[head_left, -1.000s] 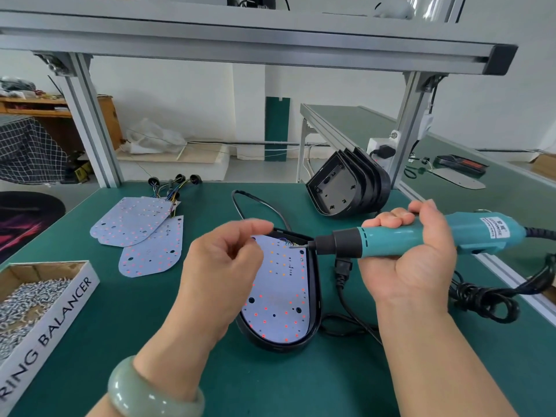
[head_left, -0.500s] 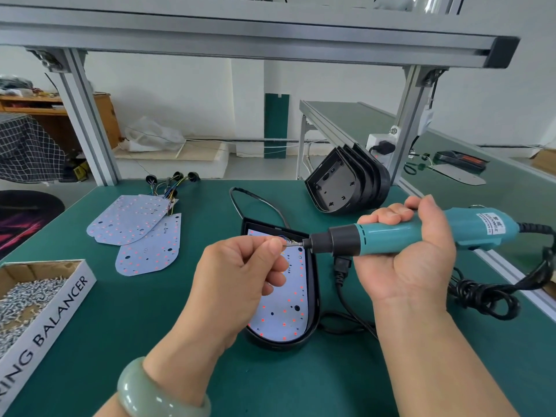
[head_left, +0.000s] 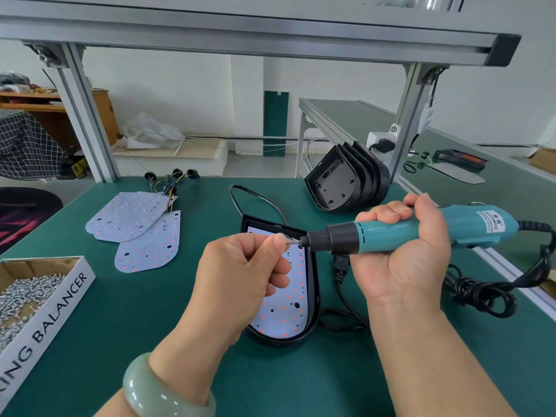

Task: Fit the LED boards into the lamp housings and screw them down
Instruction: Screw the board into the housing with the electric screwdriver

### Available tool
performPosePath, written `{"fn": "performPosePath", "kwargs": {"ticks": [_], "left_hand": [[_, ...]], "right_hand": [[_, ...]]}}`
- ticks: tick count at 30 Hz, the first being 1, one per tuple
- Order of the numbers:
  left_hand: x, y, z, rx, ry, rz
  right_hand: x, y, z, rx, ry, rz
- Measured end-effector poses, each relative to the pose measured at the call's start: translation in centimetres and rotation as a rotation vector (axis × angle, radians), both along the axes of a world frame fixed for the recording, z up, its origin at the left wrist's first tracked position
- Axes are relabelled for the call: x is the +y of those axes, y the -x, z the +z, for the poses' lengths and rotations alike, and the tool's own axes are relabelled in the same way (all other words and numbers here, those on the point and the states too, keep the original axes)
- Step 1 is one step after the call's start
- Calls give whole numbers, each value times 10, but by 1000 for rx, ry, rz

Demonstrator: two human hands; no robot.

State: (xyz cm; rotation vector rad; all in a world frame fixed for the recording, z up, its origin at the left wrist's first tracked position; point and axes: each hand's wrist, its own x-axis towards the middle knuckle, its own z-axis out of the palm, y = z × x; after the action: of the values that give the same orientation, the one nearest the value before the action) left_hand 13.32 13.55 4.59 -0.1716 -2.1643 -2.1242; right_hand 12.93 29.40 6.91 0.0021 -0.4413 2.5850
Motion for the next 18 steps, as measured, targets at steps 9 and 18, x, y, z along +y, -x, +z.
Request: {"fn": "performPosePath", "kwargs": {"ticks": [9, 18], "left_hand": [[-12, 5, 0, 58, 84, -55], [-30, 23, -6, -46, 307, 293]], "right_hand": [[-3, -2, 0, 22, -43, 15], [12, 4, -3, -137, -134, -5]]}}
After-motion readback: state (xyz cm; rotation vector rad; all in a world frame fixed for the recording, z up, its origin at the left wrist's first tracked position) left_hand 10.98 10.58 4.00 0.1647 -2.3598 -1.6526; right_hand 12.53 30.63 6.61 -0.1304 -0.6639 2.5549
